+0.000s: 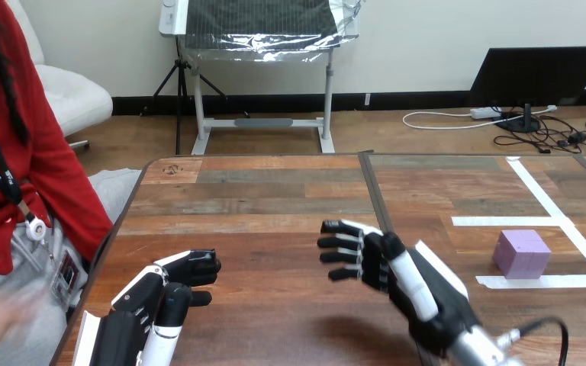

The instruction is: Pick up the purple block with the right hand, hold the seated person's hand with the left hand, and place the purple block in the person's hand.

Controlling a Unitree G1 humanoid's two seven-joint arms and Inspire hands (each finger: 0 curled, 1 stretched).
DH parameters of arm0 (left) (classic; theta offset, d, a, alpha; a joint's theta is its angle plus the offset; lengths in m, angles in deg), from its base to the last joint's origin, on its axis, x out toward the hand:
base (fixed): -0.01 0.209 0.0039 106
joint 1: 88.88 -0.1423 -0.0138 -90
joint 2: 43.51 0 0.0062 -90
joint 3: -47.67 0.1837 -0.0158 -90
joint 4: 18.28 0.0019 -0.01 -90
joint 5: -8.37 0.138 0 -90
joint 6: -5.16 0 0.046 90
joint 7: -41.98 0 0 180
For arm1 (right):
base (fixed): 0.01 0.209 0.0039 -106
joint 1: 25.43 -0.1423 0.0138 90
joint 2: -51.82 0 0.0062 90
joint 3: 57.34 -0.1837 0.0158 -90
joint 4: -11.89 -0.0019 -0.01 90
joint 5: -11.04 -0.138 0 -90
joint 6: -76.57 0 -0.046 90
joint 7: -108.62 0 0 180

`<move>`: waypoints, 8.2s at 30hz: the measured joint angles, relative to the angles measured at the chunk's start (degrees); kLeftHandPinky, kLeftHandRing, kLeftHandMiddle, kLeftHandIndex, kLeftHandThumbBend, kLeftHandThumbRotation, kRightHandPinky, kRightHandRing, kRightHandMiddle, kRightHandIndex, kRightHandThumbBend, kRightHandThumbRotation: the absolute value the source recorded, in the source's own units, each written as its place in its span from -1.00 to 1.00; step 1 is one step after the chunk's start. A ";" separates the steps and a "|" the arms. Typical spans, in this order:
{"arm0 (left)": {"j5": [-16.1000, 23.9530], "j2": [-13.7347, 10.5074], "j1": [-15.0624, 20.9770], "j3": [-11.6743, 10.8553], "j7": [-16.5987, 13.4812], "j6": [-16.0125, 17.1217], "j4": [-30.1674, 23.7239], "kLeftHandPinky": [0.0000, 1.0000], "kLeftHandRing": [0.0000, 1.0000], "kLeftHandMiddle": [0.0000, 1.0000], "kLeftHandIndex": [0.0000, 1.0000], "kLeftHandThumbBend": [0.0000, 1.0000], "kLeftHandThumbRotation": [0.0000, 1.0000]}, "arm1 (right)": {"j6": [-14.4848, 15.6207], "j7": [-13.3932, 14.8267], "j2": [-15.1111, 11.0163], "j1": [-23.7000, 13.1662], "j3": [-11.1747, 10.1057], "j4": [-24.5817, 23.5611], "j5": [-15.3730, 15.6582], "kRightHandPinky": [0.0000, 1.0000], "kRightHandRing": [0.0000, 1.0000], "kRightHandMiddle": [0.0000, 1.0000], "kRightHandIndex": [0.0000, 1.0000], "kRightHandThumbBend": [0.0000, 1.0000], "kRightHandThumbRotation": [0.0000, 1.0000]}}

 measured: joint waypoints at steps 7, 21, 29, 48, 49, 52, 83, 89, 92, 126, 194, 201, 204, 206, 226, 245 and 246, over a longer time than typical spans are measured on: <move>-0.01 -0.01 -0.01 0.00 0.00 -0.05 0.01 0.31 0.46 0.42 0.34 0.24 0.83 | -2.31 1.90 -1.26 -5.55 -0.23 6.12 3.13 0.50 0.58 0.63 0.66 0.81 1.00; 0.24 -0.01 -0.04 0.00 -0.06 -0.05 0.02 0.25 0.43 0.41 0.34 0.14 0.85 | -6.18 7.53 -4.59 -16.49 -0.60 18.04 8.84 0.52 0.62 0.65 0.67 0.72 1.00; 0.28 -0.01 -0.06 0.00 -0.08 -0.05 0.02 0.24 0.42 0.40 0.35 0.11 0.86 | -8.10 12.85 -6.97 -22.62 -0.50 25.29 13.95 0.50 0.63 0.68 0.70 0.61 1.00; 0.31 0.03 -0.05 0.01 -0.13 -0.05 0.04 0.23 0.41 0.40 0.34 0.17 0.85 | -6.37 23.56 -13.48 -35.71 2.63 40.24 26.83 0.63 0.79 0.82 0.83 0.58 1.00; 0.32 0.03 -0.04 0.01 -0.13 -0.05 0.04 0.22 0.41 0.40 0.34 0.16 0.85 | -5.97 24.04 -13.79 -36.33 3.04 40.85 27.48 0.62 0.78 0.82 0.83 0.53 0.96; 0.36 0.04 -0.04 0.00 -0.16 -0.05 0.04 0.22 0.40 0.40 0.33 0.16 0.85 | -4.89 25.33 -14.61 -38.17 4.05 42.77 29.46 0.61 0.78 0.83 0.83 0.47 0.91; 0.40 0.42 1.61 0.13 -0.20 0.21 0.04 0.18 0.38 0.39 0.32 -0.02 0.82 | 4.91 29.61 -19.12 -49.43 9.10 52.42 38.20 0.57 0.80 0.85 0.87 0.41 0.78; 0.40 0.42 1.61 0.20 -0.20 0.23 0.04 0.18 0.38 0.39 0.32 -0.02 0.82 | 6.78 29.61 -19.59 -50.15 10.28 52.93 39.38 0.58 0.81 0.84 0.87 0.42 0.83; 0.37 0.42 1.61 0.20 -0.20 0.27 0.05 0.18 0.38 0.39 0.32 -0.03 0.81 | 7.62 29.60 -19.68 -50.25 10.61 53.13 39.74 0.56 0.80 0.84 0.86 0.46 0.85; 0.24 0.44 1.61 0.16 -0.33 1.01 0.25 0.16 0.35 0.37 0.31 -0.07 0.79 | 16.27 25.95 -20.60 -50.12 15.55 54.69 44.22 0.50 0.78 0.84 0.87 0.57 0.90; -0.86 0.45 1.57 -0.41 0.80 1.10 0.22 0.15 0.37 0.37 0.28 0.08 0.75 | 21.05 14.03 -20.66 -47.65 17.78 55.54 44.66 0.57 0.90 0.93 0.90 0.62 0.28; -0.90 0.48 1.57 -0.60 0.87 1.10 0.21 0.15 0.37 0.37 0.28 0.09 0.75 | 21.11 13.73 -20.66 -47.70 17.68 55.53 44.54 0.48 0.87 0.91 0.88 0.61 0.09; -1.12 0.47 1.57 -0.60 0.94 1.09 0.21 0.15 0.37 0.37 0.28 0.07 0.75 | 20.96 13.66 -20.69 -47.74 17.74 55.51 44.64 0.46 0.87 0.92 0.89 0.54 0.01; -1.22 0.47 1.57 -0.60 0.97 1.09 0.21 0.14 0.37 0.37 0.28 0.08 0.75 | 20.79 13.66 -20.72 -47.76 17.87 55.51 44.80 0.47 0.87 0.92 0.88 0.52 -0.05; -1.91 0.47 1.55 -0.61 1.09 1.03 0.20 0.15 0.38 0.38 0.29 0.04 0.74 | 19.04 13.82 -20.90 -47.82 19.63 55.51 46.47 0.67 0.89 0.91 0.87 0.68 -0.54; -2.14 0.47 1.54 -0.63 1.92 1.04 0.20 0.16 0.38 0.38 0.30 -0.04 0.73 | 17.28 16.95 -21.11 -47.88 21.92 55.55 48.20 0.73 0.67 0.68 0.70 0.56 -0.94; -2.15 0.47 1.54 -0.63 1.97 1.04 0.21 0.16 0.38 0.38 0.30 -0.05 0.73 | 17.15 17.20 -21.12 -47.88 22.04 55.57 48.32 0.75 0.66 0.67 0.69 0.55 -0.95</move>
